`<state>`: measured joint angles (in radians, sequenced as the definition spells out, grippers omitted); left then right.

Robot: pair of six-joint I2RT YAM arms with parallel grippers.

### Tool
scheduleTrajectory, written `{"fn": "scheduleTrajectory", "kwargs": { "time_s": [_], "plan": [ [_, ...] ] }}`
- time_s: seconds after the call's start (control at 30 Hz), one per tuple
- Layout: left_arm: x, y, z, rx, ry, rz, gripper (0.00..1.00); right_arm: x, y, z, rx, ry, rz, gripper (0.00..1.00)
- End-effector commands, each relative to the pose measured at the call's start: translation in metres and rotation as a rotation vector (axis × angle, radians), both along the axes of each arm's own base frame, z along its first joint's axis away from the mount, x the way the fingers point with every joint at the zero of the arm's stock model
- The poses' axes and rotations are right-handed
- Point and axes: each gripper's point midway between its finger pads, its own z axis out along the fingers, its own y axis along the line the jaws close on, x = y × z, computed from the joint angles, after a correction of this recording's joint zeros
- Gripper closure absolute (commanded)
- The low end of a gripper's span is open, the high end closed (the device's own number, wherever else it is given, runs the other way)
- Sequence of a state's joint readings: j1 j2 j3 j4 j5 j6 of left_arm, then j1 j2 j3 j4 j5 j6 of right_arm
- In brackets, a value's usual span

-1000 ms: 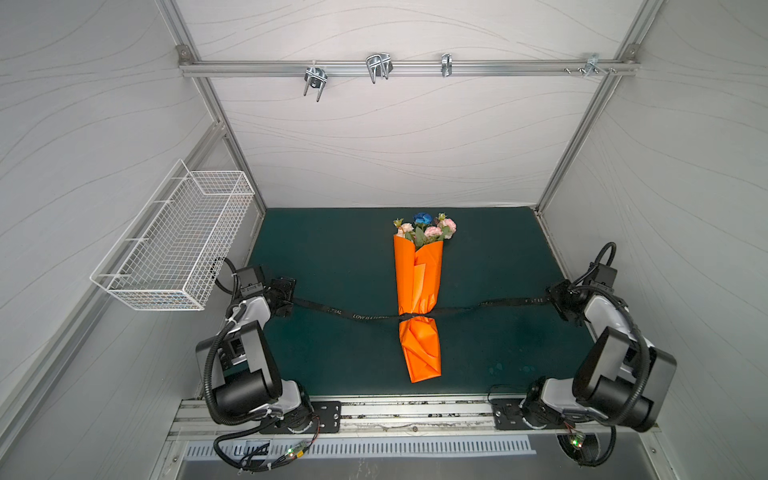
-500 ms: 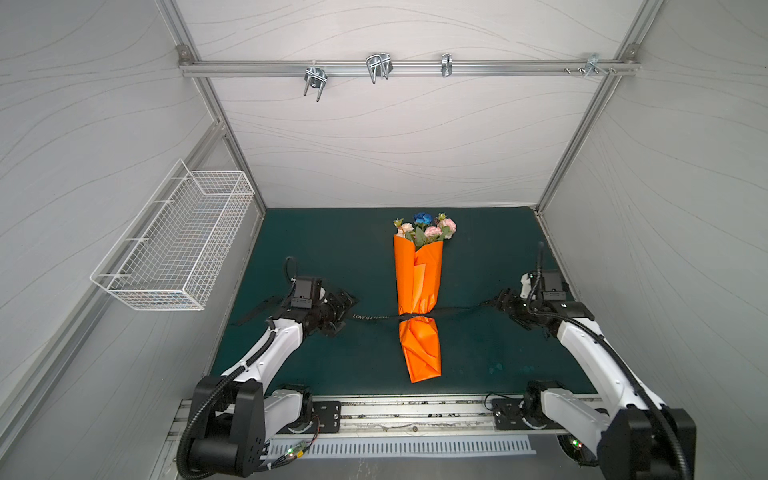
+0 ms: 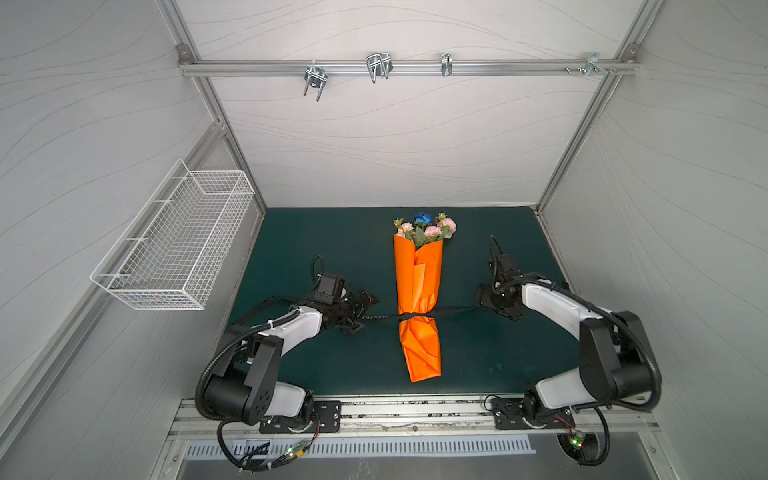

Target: Tie the bouquet of fake flowers

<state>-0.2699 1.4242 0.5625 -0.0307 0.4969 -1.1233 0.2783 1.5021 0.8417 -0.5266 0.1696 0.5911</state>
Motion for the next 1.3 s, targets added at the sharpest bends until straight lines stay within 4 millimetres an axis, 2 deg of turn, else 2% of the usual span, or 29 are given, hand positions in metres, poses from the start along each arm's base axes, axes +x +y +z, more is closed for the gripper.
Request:
{"fn": "scheduleTrajectory", "kwargs": {
  "time_s": [0.0,0.1,0.2,0.33,0.43,0.6,0.7,0.77,0.83,0.97,1.03,1.27],
  "plan": [
    [-0.006,0.007,-0.037,0.071,0.082,0.04,0.01,0.012,-0.015,-0.006,-0.068,0.001,-0.03,0.08],
    [-0.006,-0.006,-0.045,0.063,0.099,0.014,0.02,0.016,-0.018,-0.011,-0.048,0.003,-0.047,0.16],
    [0.0,-0.018,-0.05,0.051,0.085,0.014,0.05,0.018,-0.021,-0.017,-0.025,0.004,-0.062,0.2],
    [0.019,-0.017,-0.056,0.06,0.042,0.067,0.07,0.021,-0.023,-0.026,0.03,0.007,-0.09,0.3],
    [0.036,-0.018,-0.058,0.07,0.019,0.097,0.12,0.028,-0.022,-0.033,0.077,0.011,-0.104,0.45],
    [0.065,-0.019,-0.057,0.092,-0.025,0.111,0.29,0.04,-0.024,-0.041,0.126,0.023,-0.13,0.83],
    [0.078,-0.014,-0.054,0.089,-0.038,0.122,0.39,0.048,-0.027,-0.041,0.146,0.021,-0.147,1.0],
    [0.083,-0.007,-0.054,0.084,-0.042,0.141,0.47,0.052,-0.03,-0.039,0.154,0.017,-0.155,1.0],
    [0.087,0.0,-0.053,0.077,-0.045,0.158,0.6,0.058,-0.034,-0.036,0.162,0.003,-0.157,1.0],
    [0.093,0.009,-0.05,0.081,-0.061,0.168,0.81,0.064,-0.042,-0.026,0.167,-0.033,-0.162,1.0],
    [0.094,0.016,-0.05,0.096,-0.06,0.174,1.0,0.064,-0.049,-0.023,0.161,-0.049,-0.174,1.0],
    [0.091,0.042,-0.044,0.11,-0.072,0.218,1.0,0.049,-0.075,-0.012,0.196,-0.081,-0.241,1.0]
  ]
}}
